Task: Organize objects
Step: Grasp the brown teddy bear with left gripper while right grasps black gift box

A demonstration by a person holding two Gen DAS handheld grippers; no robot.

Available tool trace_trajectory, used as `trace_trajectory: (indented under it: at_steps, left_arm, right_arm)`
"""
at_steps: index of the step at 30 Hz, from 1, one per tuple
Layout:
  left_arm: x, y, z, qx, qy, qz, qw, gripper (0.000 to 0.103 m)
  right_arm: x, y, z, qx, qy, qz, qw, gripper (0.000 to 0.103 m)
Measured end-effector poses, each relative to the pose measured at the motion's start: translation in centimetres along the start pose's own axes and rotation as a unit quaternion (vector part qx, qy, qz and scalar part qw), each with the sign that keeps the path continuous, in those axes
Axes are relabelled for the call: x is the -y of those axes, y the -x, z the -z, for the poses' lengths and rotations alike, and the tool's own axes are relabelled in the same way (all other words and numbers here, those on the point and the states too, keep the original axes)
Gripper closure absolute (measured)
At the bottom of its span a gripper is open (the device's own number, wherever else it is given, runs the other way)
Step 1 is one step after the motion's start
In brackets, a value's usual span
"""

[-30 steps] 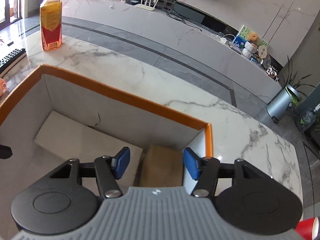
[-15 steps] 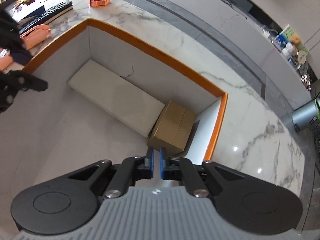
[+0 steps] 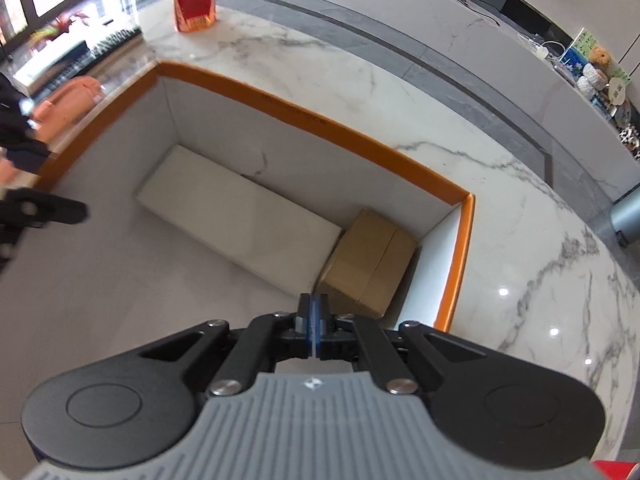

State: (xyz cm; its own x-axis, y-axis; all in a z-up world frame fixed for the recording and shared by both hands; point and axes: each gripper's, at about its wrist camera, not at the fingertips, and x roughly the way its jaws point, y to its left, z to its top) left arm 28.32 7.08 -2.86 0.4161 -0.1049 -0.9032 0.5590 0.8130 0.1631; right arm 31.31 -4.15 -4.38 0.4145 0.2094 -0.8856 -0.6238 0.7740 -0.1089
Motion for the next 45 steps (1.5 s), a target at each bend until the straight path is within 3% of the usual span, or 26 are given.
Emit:
trace_trajectory:
  at_steps: [5,9,12,15,21,27,29,31,35,38,45]
  left_arm:
    - [1.0,2.5,0.1,0.019,-0.006,-0.047,0.9987,0.058]
    - [2.6,6.2,-0.2,0.061,0.003,-0.067,0.9958,0.055]
    - [4.5,8.7,-0.6,0.089,0.014,-0.033,0.9953,0.055]
    - [7.4,10.5,-1.2,0.115,0.025,0.023,0.9928,0.055]
    - [14.3,10.2,-3.3,0.128,0.008,0.12,0.9845,0.055]
    - [19.8,6.2,-6.3,0.097,-0.013,0.151,0.9837,0.055]
    - [20.9,4.6,-7.4,0.074,-0.013,0.147,0.9863,0.055]
    - [21.3,3.2,-8.2,0.048,-0.001,0.145,0.9883,0.055]
    - [21.4,1.2,-9.6,-0.002,0.031,0.148,0.9886,0.052]
    - [21.7,0.2,-10.5,-0.032,0.035,0.13,0.9904,0.05]
    - [21.9,-1.4,-11.5,-0.102,0.046,0.127,0.9856,0.044]
  right_arm:
    - [1.0,6.4,1.9,0.057,-0.014,-0.006,0.998,0.098]
    - [3.3,11.3,4.5,0.093,-0.049,-0.002,0.994,0.096]
    - [4.9,13.7,7.1,0.106,-0.081,0.008,0.991,0.094]
    - [6.7,15.0,10.0,0.108,-0.118,0.016,0.987,0.094]
    - [9.2,14.8,15.8,0.092,-0.175,0.014,0.98,0.094]
    - [11.2,12.3,18.8,0.068,-0.209,-0.004,0.976,0.093]
    - [11.8,11.2,18.8,0.065,-0.212,-0.011,0.975,0.086]
    - [12.3,10.3,18.7,0.066,-0.214,-0.015,0.974,0.072]
    - [13.8,8.6,18.6,0.067,-0.217,-0.028,0.974,0.071]
    - [14.7,7.5,18.2,0.068,-0.217,-0.047,0.973,0.071]
    - [16.4,4.9,18.0,0.064,-0.235,-0.092,0.965,0.063]
